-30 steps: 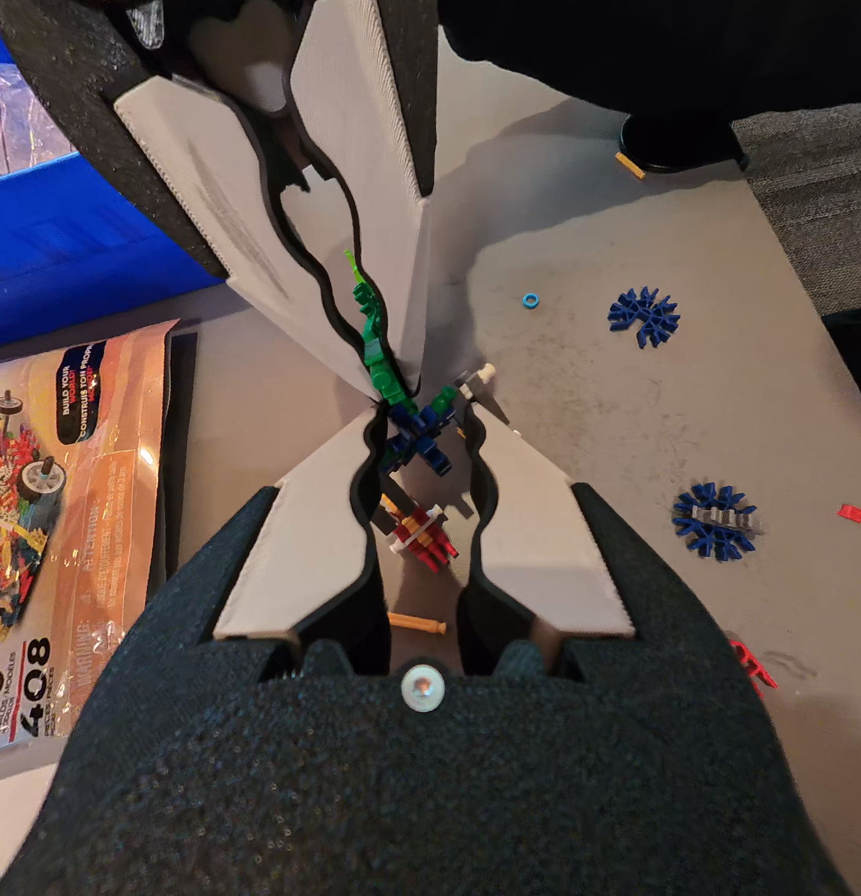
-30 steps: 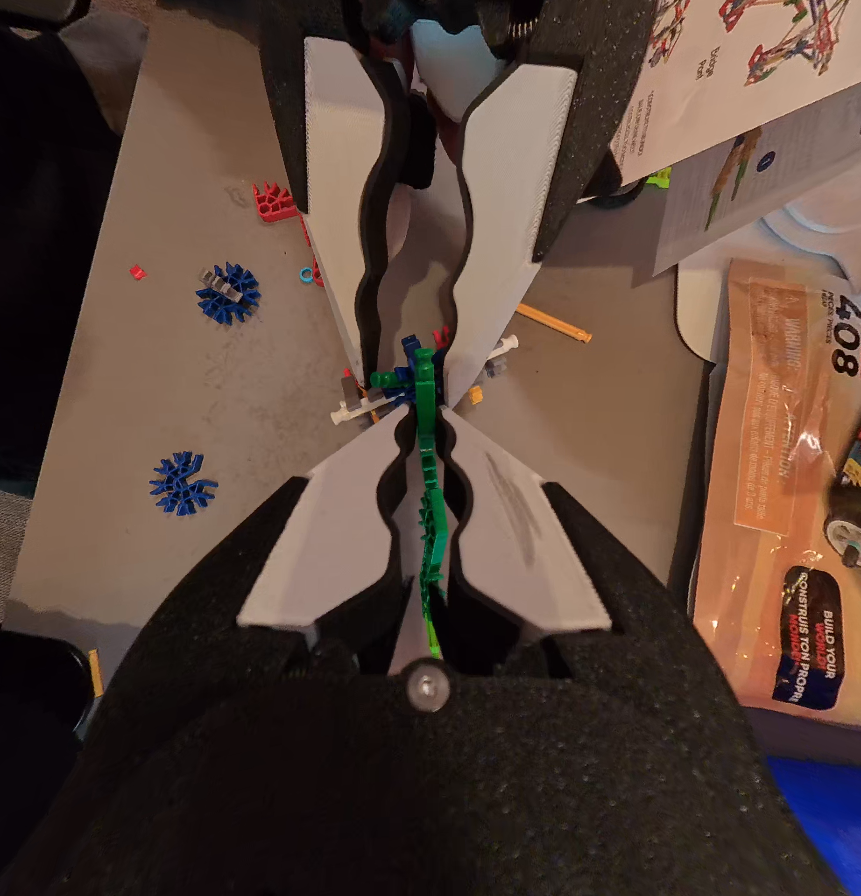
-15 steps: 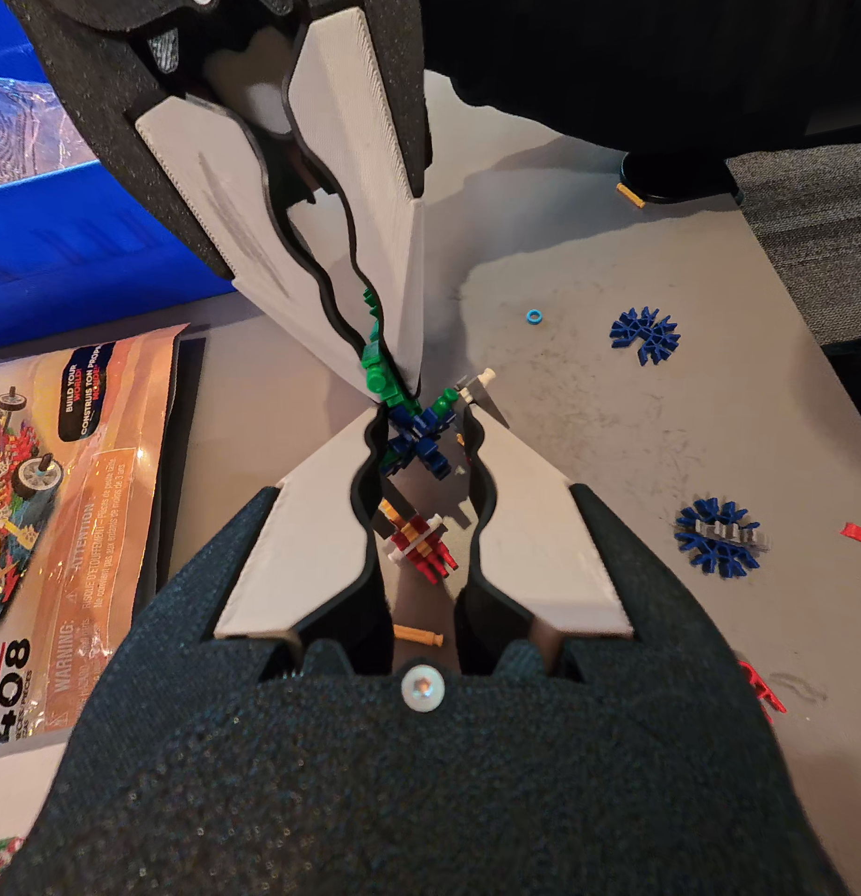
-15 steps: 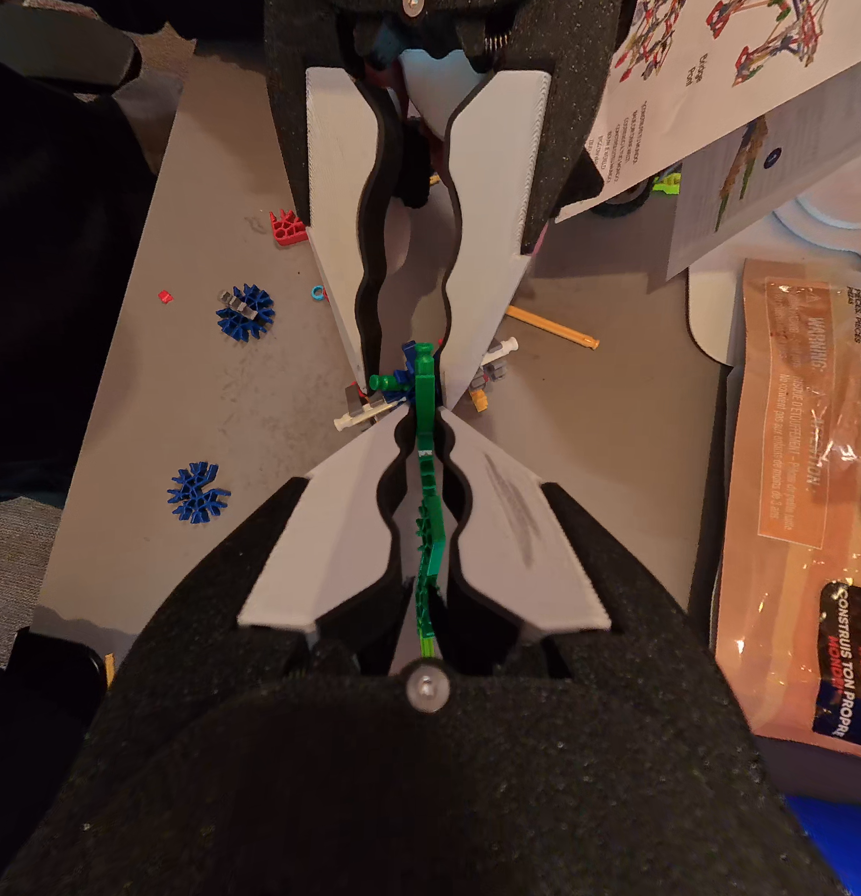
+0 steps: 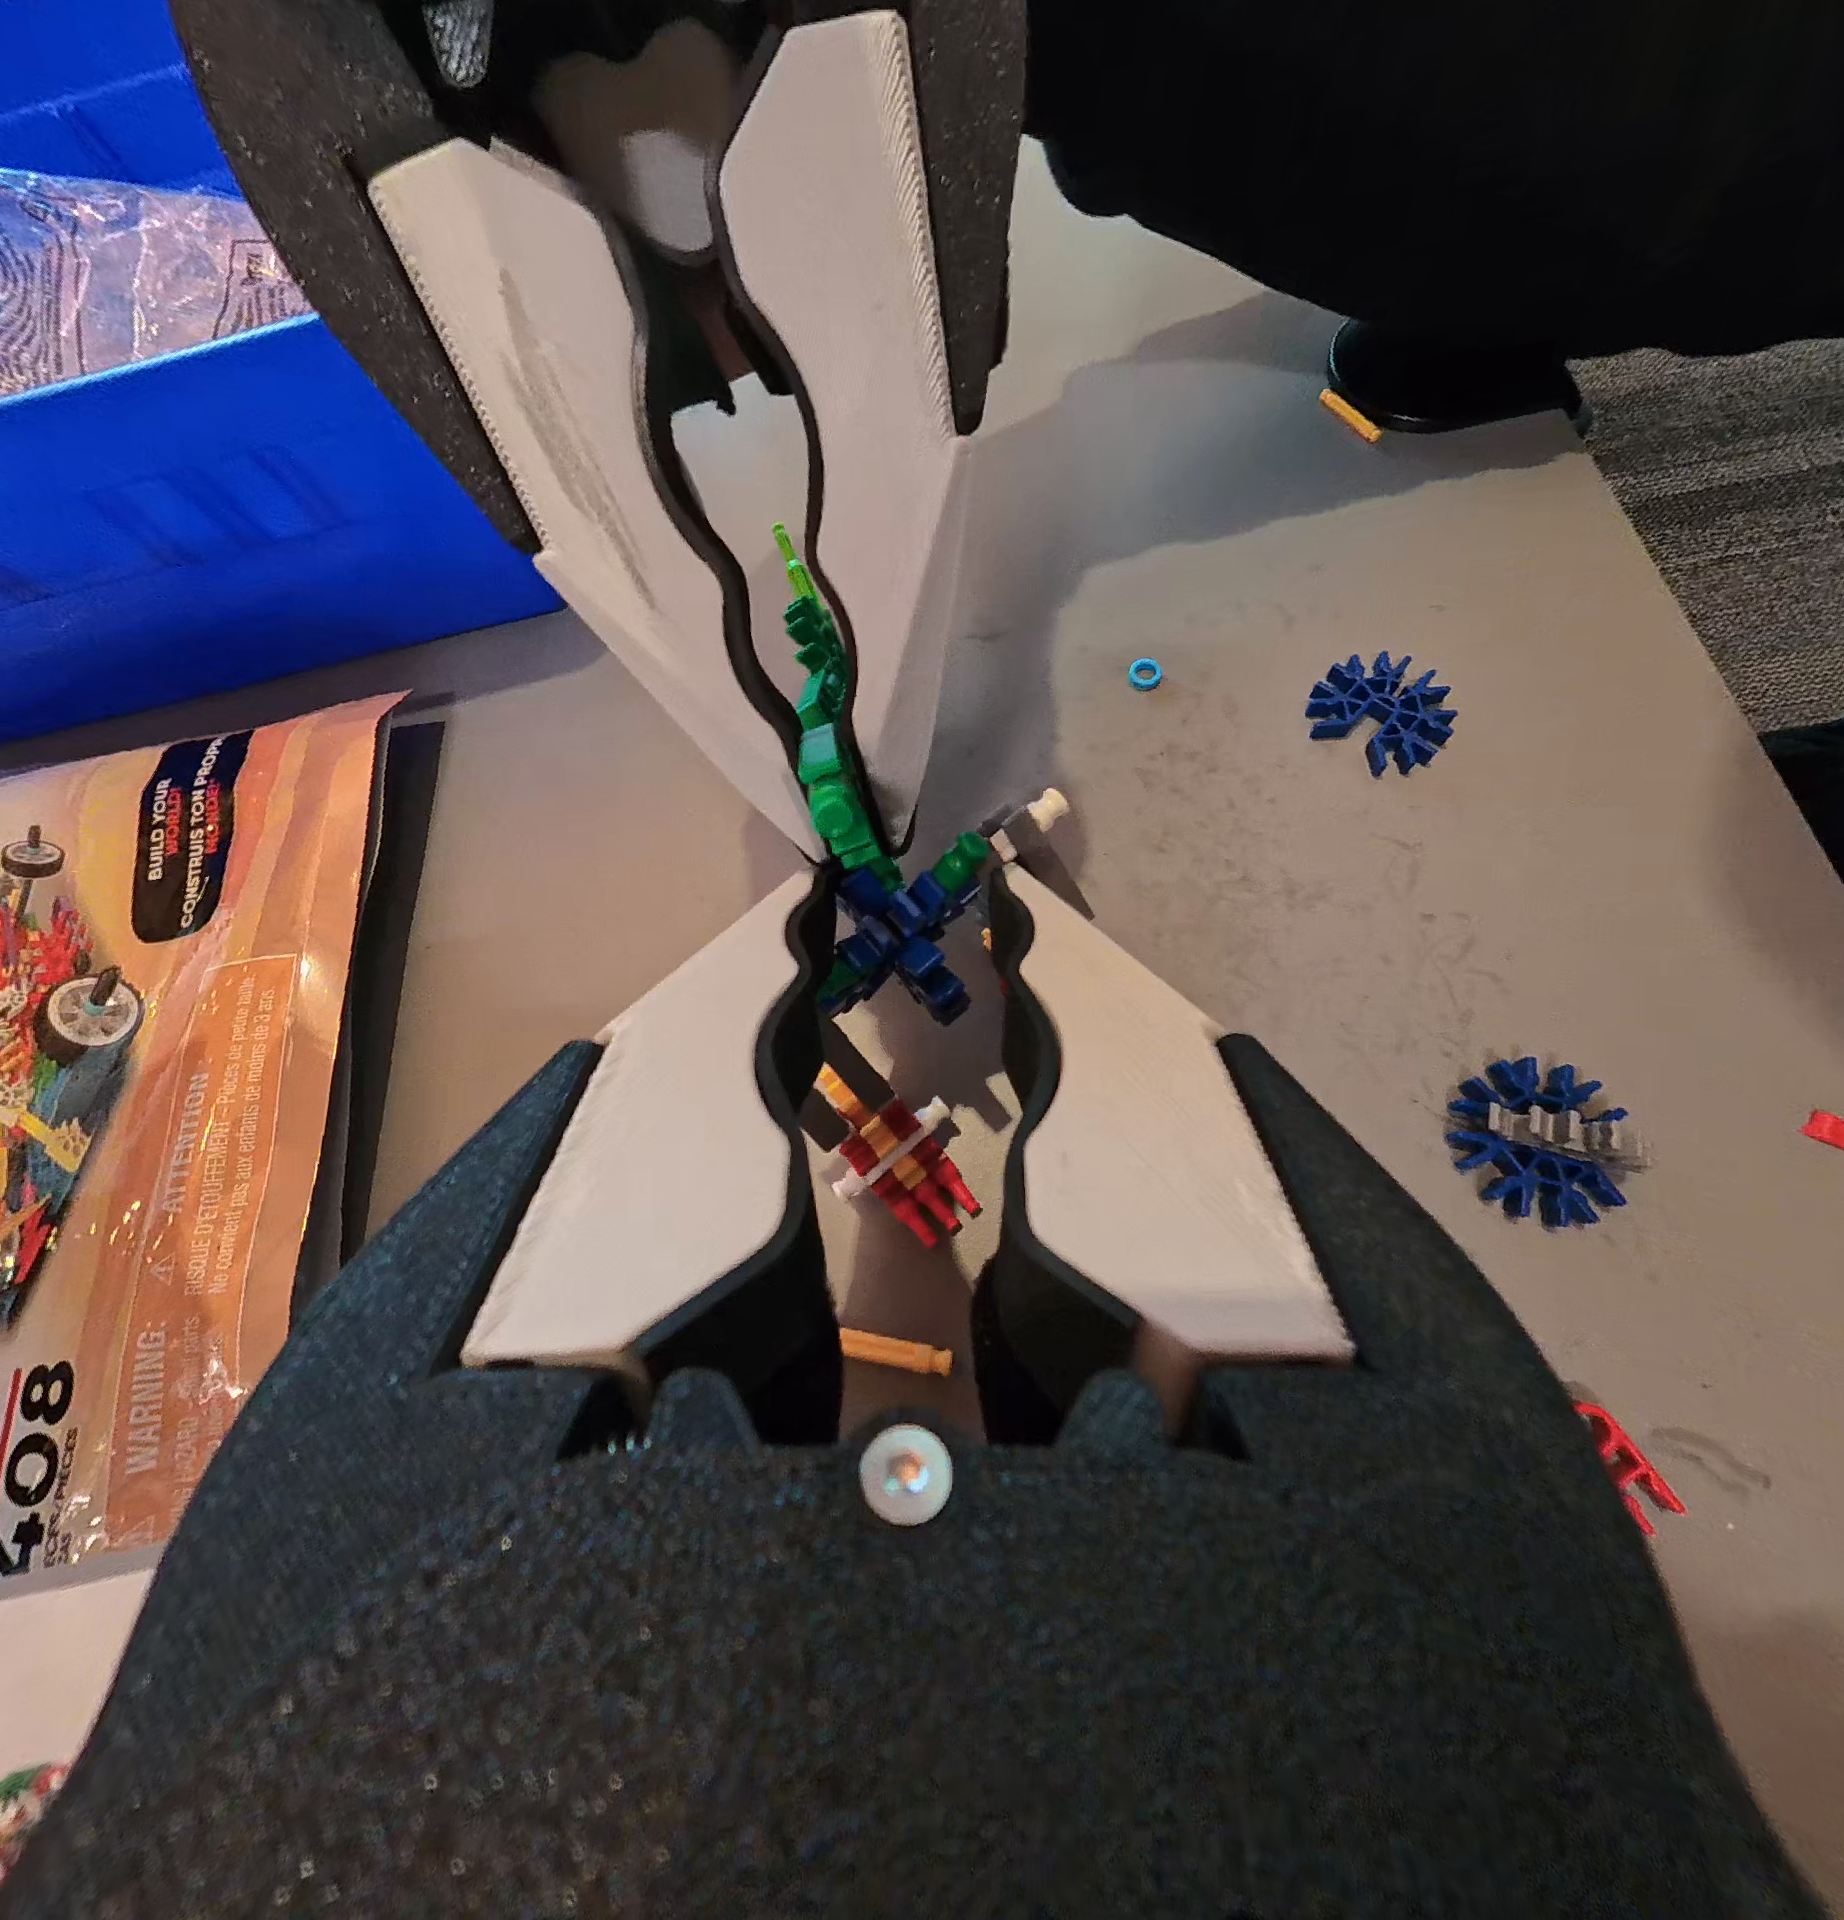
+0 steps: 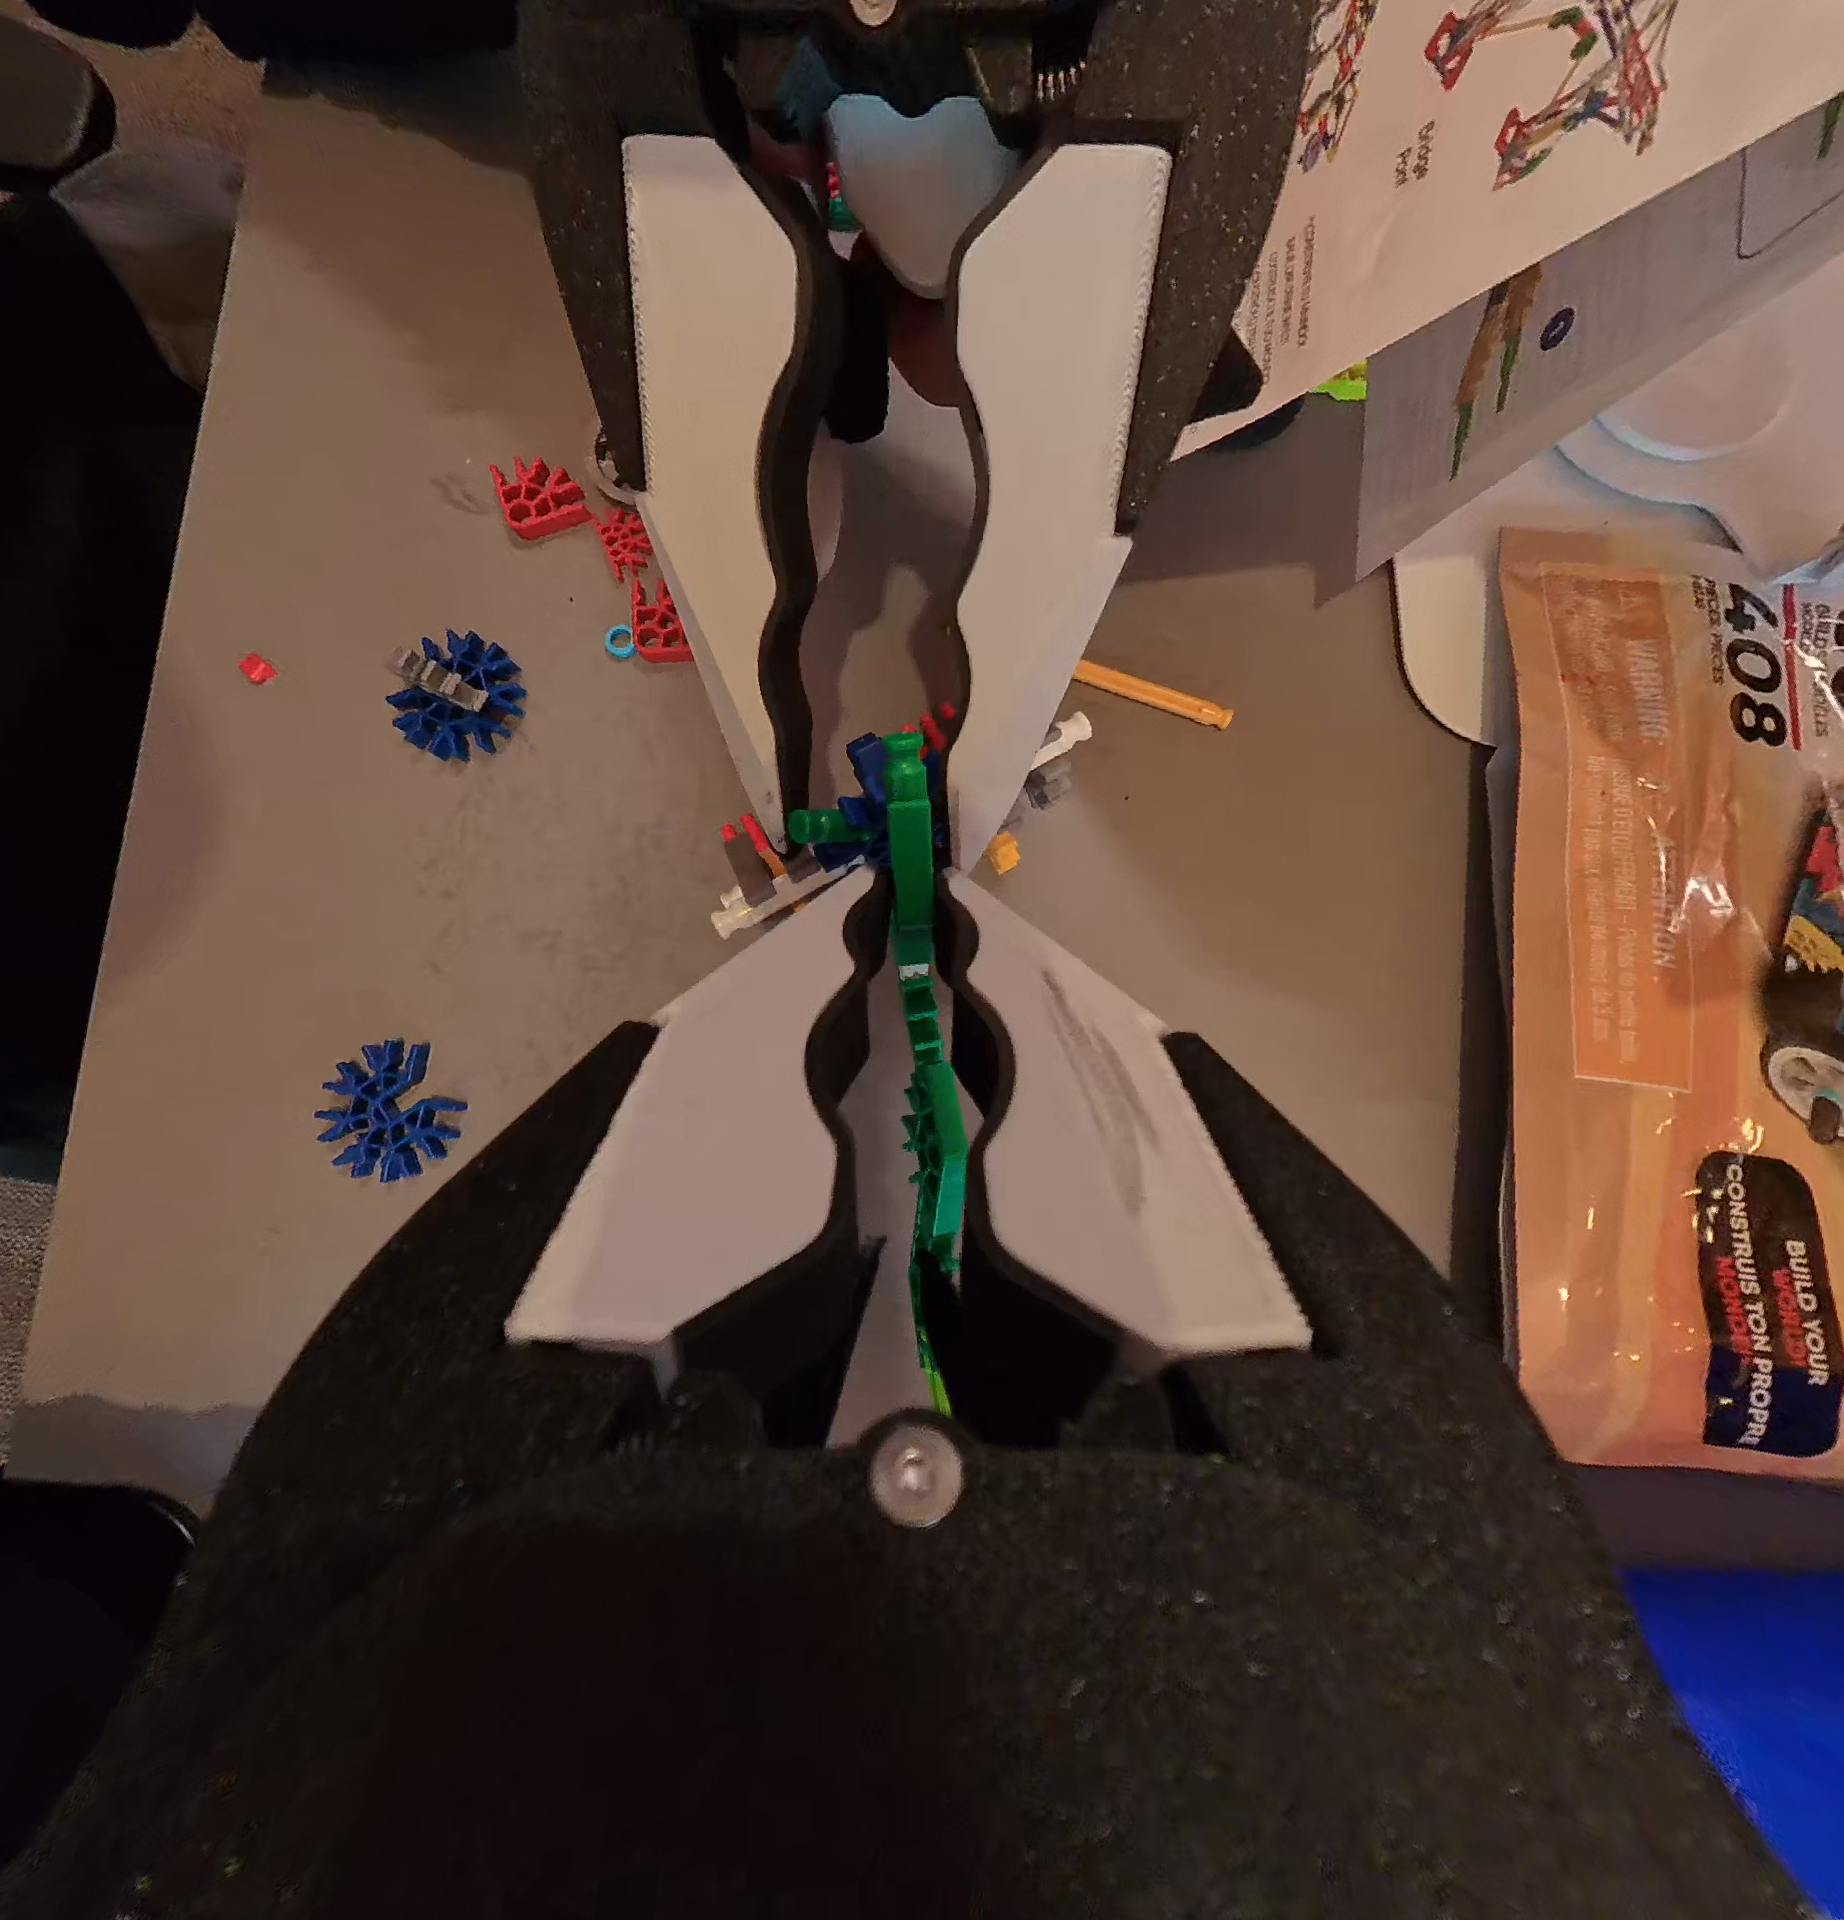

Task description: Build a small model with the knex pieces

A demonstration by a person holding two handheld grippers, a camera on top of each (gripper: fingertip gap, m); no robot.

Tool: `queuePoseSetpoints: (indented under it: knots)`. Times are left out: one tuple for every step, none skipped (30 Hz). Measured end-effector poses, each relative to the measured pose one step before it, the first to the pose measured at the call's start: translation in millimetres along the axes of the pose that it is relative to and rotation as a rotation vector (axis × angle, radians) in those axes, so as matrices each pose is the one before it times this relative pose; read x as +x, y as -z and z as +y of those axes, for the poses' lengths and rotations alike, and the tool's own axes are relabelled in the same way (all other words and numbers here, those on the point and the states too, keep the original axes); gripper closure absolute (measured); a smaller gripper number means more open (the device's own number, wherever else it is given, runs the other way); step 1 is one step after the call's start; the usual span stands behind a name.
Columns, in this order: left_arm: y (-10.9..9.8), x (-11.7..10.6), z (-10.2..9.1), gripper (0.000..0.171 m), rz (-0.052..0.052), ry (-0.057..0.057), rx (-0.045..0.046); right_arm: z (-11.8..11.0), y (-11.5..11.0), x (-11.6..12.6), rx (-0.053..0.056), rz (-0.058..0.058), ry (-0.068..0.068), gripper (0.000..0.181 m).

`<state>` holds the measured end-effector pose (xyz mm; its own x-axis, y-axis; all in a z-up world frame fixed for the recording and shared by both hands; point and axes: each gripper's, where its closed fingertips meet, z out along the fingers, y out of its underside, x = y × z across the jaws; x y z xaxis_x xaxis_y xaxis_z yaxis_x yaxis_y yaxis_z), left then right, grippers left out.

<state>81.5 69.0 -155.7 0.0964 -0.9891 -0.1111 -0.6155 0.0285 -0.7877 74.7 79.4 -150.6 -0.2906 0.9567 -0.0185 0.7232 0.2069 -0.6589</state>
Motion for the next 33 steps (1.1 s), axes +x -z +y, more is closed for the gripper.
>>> queuePoseSetpoints:
  knots:
    - [-0.17, -0.44, -0.02, 0.143, -0.0024, -0.0005, -0.00117, 0.28, 0.24, 0.46, -0.0054, 0.0056, -0.008, 0.174]
    - [-0.08, -0.13, 0.06, 0.143, -0.0011, -0.003, -0.0018, 0.13, 0.05, 0.16, -0.0091, 0.0058, -0.0039, 0.174]
    - [0.24, 0.07, 0.18, 0.143, -0.0004, -0.0023, -0.0019, -0.14, -0.07, -0.12, -0.007, 0.0022, -0.0021, 0.174]
    - [0.09, 0.05, 0.06, 0.143, 0.0002, -0.0009, 0.00002, -0.29, -0.08, 0.0, -0.0022, -0.0009, 0.0009, 0.174]
    - [0.13, 0.15, 0.0, 0.143, 0.0013, 0.0014, 0.00132, -0.07, -0.07, -0.13, 0.0024, -0.0034, 0.0015, 0.174]
    - [-0.16, -0.06, -0.03, 0.143, -0.0001, -0.0009, 0.00031, 0.14, 0.13, -0.03, 0.0032, -0.0005, 0.0079, 0.174]
    - [0.02, -0.28, 0.1, 0.143, -0.0006, 0.0, -0.00069, -0.02, 0.0, 0.31, 0.0006, 0.0024, 0.0058, 0.174]
    - [0.07, -0.08, 0.08, 0.143, 0.0023, 0.0003, 0.00038, 0.11, -0.07, 0.19, -0.0061, 0.0058, 0.0037, 0.174]
    - [-0.04, 0.07, -0.12, 0.143, 0.0023, -0.0006, 0.00132, 0.17, 0.17, -0.13, -0.0143, 0.0121, 0.012, 0.174]
    - [0.01, 0.07, -0.15, 0.143, 0.0018, -0.0011, 0.00052, 0.16, 0.16, -0.04, -0.0174, 0.0156, 0.0145, 0.174]
    - [-0.06, 0.15, -0.03, 0.144, 0.0015, -0.001, -0.00026, 0.2, 0.03, -0.17, -0.0169, 0.0133, 0.0067, 0.174]
    - [-0.03, 0.04, -0.11, 0.144, 0.0, -0.001, -0.00069, 0.08, 0.03, -0.06, -0.0154, 0.0101, 0.0032, 0.174]
    - [0.03, 0.02, -0.1, 0.143, -0.0007, -0.0011, -0.00032, 0.06, 0.0, -0.05, -0.0116, 0.0061, 0.0005, 0.174]
    - [0.08, 0.01, 0.06, 0.143, -0.0004, 0.001, -0.00002, -0.09, 0.04, -0.01, -0.0059, 0.0031, -0.0001, 0.174]
    - [0.15, -0.13, 0.2, 0.143, -0.0011, 0.0004, -0.00101, 0.04, -0.14, 0.24, -0.0018, 0.0022, -0.0006, 0.174]
    - [0.13, -0.27, 0.2, 0.143, -0.0009, -0.0005, -0.00099, -0.09, -0.14, 0.4, -0.0021, 0.0021, -0.0004, 0.174]
    - [0.07, 0.03, -0.05, 0.143, 0.0003, 0.0001, -0.00018, -0.07, 0.04, 0.16, -0.0054, 0.0061, 0.0072, 0.174]
    - [-0.04, -0.17, 0.01, 0.143, -0.0014, 0.0002, -0.00053, 0.16, 0.15, 0.37, -0.0107, 0.0109, 0.0085, 0.173]
    - [-0.05, -0.38, 0.08, 0.143, -0.0025, -0.0007, -0.00148, 0.22, 0.08, 0.65, -0.0157, 0.0154, 0.0108, 0.173]
    - [0.28, -0.01, 0.14, 0.143, -0.0001, -0.0009, -0.00073, -0.17, 0.06, 0.35, -0.016, 0.0165, 0.0173, 0.173]
    - [0.31, -0.04, 0.13, 0.144, 0.0, 0.0001, -0.00018, -0.23, -0.06, 0.25, -0.0131, 0.0152, 0.0171, 0.173]
    - [0.12, -0.29, 0.12, 0.144, -0.0009, 0.0007, 0.00006, -0.18, 0.02, 0.42, -0.0106, 0.0097, 0.007, 0.172]
    - [0.01, 0.0, 0.01, 0.144, -0.0002, 0.0005, -0.00008, 0.13, 0.06, 0.31, -0.0074, 0.0065, 0.005, 0.172]
    - [-0.13, -0.04, -0.08, 0.144, -0.0003, -0.0003, -0.00031, 0.18, 0.04, 0.29, -0.0055, 0.0045, 0.0027, 0.172]
    - [-0.07, 0.1, -0.05, 0.144, 0.0007, 0.0, -0.00011, 0.06, 0.06, 0.03, -0.0026, 0.0002, -0.0046, 0.172]
    - [0.16, -0.02, 0.02, 0.144, 0.0004, -0.0008, -0.00023, -0.09, -0.05, 0.01, 0.0038, -0.0051, -0.0087, 0.172]
    - [0.12, -0.22, 0.21, 0.144, 0.0001, -0.0004, -0.00101, -0.29, -0.12, 0.24, 0.0124, -0.0102, -0.01, 0.172]
    - [0.12, -0.61, 0.14, 0.144, -0.0023, 0.0004, -0.00147, -0.27, -0.16, 0.62, 0.0195, -0.0143, -0.0153, 0.172]
    - [-0.05, -0.86, 0.12, 0.144, -0.0038, 0.0008, -0.00119, -0.05, -0.21, 0.94, 0.0207, -0.016, -0.0206, 0.172]
    - [-0.04, -0.87, 0.2, 0.144, -0.0034, 0.0014, -0.00028, -0.16, -0.1, 0.99, 0.0195, -0.0113, -0.014, 0.172]
    - [0.11, -0.42, 0.07, 0.144, -0.0006, 0.0012, 0.00091, -0.3, -0.1, 0.46, 0.0159, -0.0115, -0.0139, 0.172]
    - [0.02, -0.05, 0.03, 0.144, 0.0008, 0.0009, 0.00177, -0.07, -0.09, 0.05, 0.009, -0.0096, -0.0106, 0.172]
    - [-0.18, 0.32, -0.23, 0.144, 0.0008, -0.0001, 0.00216, -0.01, 0.28, -0.36, 0.0027, -0.0048, -0.0039, 0.172]
